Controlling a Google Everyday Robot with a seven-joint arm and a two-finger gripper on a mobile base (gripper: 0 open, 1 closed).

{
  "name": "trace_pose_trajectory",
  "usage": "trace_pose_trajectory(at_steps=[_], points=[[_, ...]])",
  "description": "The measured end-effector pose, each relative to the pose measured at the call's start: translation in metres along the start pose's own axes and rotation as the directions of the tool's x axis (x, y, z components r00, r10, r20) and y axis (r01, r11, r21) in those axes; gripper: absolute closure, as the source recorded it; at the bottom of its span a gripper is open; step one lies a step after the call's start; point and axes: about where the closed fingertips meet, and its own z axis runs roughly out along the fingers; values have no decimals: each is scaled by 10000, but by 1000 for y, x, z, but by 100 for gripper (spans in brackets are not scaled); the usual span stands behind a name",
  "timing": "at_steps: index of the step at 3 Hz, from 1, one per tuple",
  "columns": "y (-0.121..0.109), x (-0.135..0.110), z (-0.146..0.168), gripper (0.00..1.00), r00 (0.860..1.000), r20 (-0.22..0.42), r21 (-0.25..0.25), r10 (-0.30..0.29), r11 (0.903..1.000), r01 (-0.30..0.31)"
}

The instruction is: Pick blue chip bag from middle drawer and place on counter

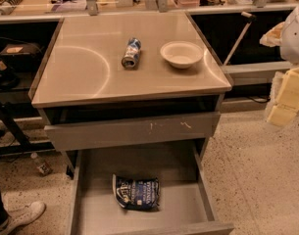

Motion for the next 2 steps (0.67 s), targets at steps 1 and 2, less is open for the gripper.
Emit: trace_pose_trajectory(at_steps=[1,2], points=[[0,0,0,0,10000,0,1,-1,10000,1],[7,-17,9,0,9995,-35,216,-322,9992,323]])
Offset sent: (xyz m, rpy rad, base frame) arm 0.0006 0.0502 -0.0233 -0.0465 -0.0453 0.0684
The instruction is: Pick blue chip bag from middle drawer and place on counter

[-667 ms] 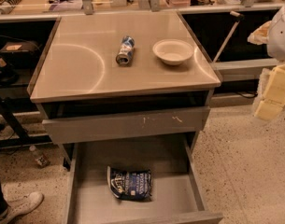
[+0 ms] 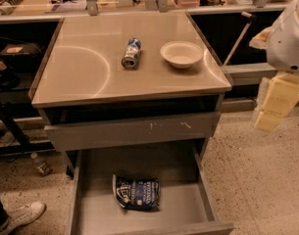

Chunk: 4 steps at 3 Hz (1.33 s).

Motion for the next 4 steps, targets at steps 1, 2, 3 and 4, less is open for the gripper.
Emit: trace_pose_trajectory(at_steps=[1,2,3,4], points=[[26,-30,36,0,9997,209,-188,-159,9997,163],[60,-55,94,0,9990,378,-934,-236,9953,270],[88,-62,139,0,9985,433,-1981,324,9799,-232],[90,-61,142,0,9985,392,-2047,371,9784,-283]])
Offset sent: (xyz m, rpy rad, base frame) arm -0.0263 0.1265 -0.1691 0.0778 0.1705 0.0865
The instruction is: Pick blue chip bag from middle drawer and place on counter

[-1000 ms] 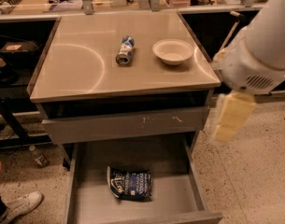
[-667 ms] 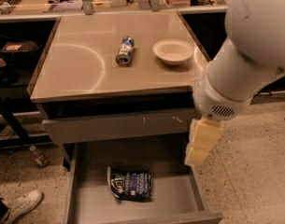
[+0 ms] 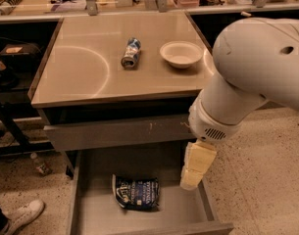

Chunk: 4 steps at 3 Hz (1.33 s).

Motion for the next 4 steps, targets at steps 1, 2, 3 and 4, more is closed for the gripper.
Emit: trace_pose_trajectory(at_steps=[1,2,3,4], points=[[9,1,14,0,9996,260,-196,63,9998,-58],[25,-2,77,0,9997,128,-826,223,9964,-211],[38,2,145,0,9985,-216,-1472,505,9877,-532],[39,3,198,0,9966,-440,-1810,693,9805,-761]])
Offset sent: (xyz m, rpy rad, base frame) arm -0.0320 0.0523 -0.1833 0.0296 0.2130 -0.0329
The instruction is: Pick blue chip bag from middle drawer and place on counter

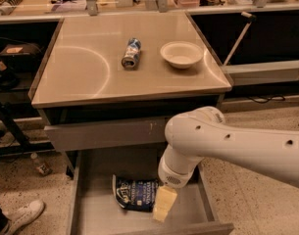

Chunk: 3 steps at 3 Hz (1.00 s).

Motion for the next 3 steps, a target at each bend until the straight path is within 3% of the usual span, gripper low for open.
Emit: trace_pose_trajectory(at_steps=[2,3], points=[[-1,-2,15,0,9997,179,-188,166,9997,-163],[-17,-7,51,0,9935,687,-433,904,9952,-876]])
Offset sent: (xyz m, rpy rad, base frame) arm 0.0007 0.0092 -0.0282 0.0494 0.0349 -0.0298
